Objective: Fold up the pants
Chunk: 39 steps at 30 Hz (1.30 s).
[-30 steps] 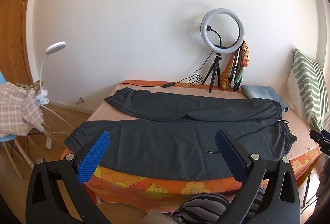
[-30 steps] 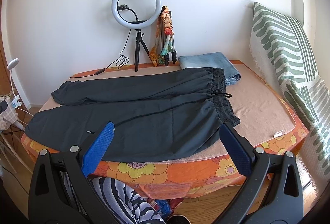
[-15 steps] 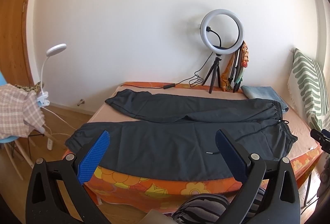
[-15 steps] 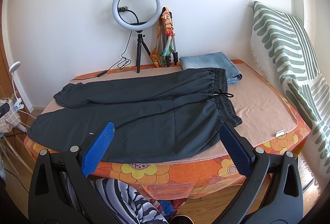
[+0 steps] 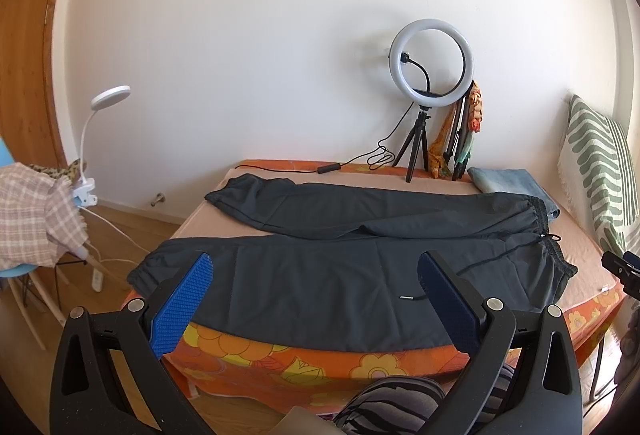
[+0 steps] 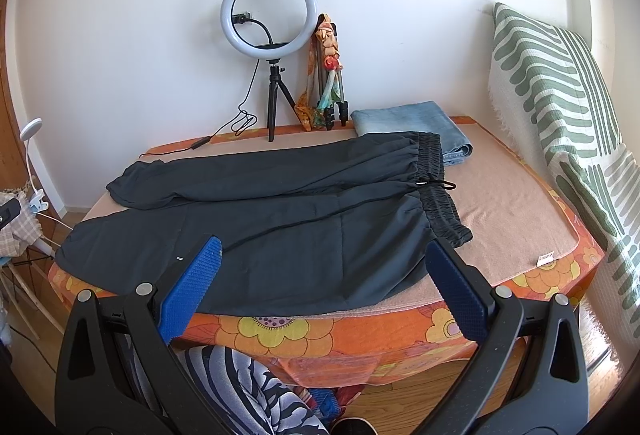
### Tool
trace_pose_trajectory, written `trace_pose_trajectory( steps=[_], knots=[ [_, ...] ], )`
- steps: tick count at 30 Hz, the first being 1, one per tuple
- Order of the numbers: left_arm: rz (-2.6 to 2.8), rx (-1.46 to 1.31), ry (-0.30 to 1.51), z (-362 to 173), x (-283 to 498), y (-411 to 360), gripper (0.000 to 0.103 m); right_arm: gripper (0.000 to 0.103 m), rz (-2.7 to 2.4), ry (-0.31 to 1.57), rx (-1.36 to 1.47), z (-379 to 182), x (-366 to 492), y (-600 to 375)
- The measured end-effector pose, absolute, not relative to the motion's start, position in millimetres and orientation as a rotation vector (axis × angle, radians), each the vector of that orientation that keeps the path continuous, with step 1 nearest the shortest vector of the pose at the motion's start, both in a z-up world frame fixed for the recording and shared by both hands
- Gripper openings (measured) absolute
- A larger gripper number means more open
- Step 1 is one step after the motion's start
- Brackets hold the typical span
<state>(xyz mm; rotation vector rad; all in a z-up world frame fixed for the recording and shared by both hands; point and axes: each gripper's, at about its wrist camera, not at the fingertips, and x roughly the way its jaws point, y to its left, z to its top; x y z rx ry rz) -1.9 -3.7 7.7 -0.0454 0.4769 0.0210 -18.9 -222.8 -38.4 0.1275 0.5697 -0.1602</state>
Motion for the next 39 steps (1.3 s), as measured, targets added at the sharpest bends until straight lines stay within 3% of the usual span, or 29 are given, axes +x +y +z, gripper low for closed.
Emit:
trace_pose_trajectory(
  steps=[39],
  knots=[
    [0.066,-0.027,0.501,1,2,15,0.102,0.103,-0.121,0.552,0.090,-28,-10,-221]
  ],
)
